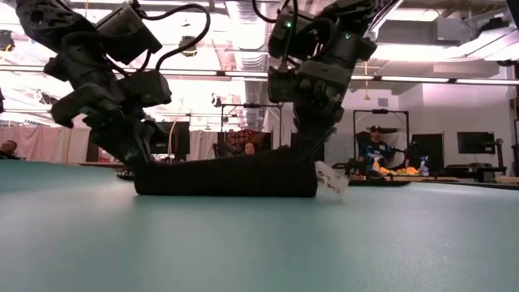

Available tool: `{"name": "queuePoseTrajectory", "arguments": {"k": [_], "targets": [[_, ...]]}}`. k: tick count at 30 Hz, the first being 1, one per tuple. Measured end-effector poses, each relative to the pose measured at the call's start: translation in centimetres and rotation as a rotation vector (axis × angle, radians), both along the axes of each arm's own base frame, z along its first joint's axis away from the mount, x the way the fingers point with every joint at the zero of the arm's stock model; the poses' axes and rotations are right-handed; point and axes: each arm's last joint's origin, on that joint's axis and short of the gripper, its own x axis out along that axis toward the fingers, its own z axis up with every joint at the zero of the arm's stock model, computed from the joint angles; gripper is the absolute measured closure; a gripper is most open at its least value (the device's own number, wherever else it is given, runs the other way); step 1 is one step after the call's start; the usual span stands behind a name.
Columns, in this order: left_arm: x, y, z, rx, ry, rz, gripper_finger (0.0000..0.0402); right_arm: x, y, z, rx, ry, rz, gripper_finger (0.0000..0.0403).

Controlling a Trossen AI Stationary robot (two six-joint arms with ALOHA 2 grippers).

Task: Roll napkin
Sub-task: Roll the black table napkin

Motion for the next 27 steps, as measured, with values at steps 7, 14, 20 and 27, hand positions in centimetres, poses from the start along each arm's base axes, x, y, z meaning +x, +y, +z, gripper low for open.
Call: {"name": "queuePoseTrajectory", "arguments": {"k": [7, 14, 20, 27], "targets": [[0.4, 1.0, 0.5, -0.075, -0.07, -0.007, 0.0401, -0.5, -0.7, -0.5, 0.006, 0.045, -0.037, 0.037], [0.3, 2.4, 0.6, -0.115, -0.082, 0.038, 0.0401, -0.6, -1.6, -0.5, 0.005, 0.045, -0.07, 0.037], [0.2, 3.3, 0.6, -0.149, -0.085, 0.078, 0.0401, -0.7, -2.6, -0.5, 0.004, 0.048, -0.093, 0.037], [0.2, 3.7, 0.2, -0.141, -0.062, 0.102, 0.0401, -0.7, -3.6, -0.5, -0.006, 0.041, -0.105, 0.037]]}}
